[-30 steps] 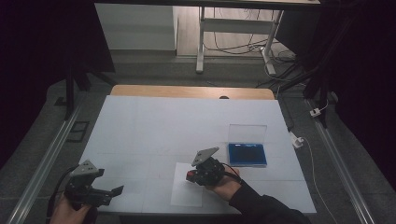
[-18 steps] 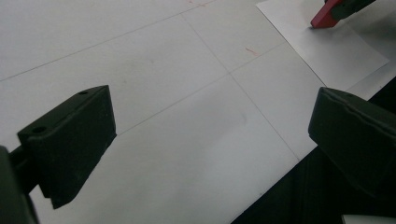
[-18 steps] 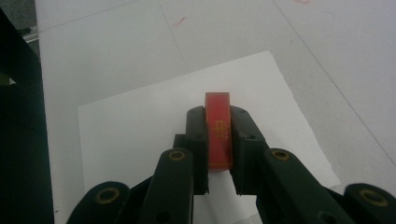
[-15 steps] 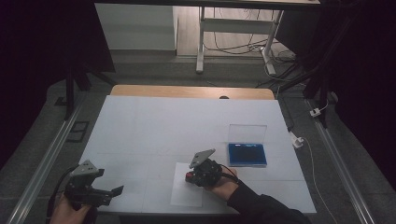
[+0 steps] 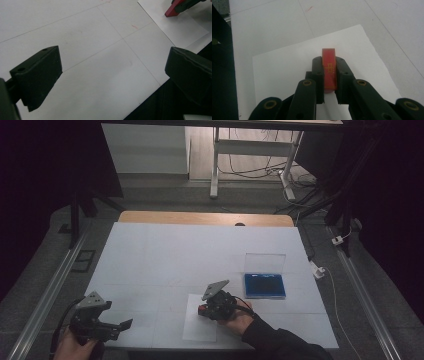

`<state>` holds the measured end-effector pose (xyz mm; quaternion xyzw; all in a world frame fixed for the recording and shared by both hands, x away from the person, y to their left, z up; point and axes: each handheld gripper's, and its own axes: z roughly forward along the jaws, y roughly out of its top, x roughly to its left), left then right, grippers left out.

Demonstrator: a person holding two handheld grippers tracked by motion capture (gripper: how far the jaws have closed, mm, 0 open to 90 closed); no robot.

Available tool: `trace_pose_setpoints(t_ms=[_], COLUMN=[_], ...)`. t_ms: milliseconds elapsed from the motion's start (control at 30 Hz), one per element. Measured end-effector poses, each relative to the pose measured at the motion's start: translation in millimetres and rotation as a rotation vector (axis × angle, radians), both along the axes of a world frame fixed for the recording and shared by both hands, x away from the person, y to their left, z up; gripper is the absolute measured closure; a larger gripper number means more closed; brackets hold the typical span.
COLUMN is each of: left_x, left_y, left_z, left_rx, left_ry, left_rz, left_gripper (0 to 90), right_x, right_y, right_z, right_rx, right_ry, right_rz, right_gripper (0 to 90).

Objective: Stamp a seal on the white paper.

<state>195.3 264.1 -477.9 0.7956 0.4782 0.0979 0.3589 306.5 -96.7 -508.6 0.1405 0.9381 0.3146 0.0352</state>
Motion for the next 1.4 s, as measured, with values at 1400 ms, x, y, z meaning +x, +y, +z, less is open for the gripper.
trace_pose_setpoints(t_ms=[1400], left_x=[0.5], left_y=[-0.6], left_z=[-0.1], left_rx=[0.005], left_ry=[0.001], left_rz=[-0.003], left_gripper=[1.4], right_x=[-2.7], right_y=[1.5], right_z=[-0.7], right_rx=[-0.012], right_ry=[-0.020], right_rz=[0.015], right_gripper=[80.7])
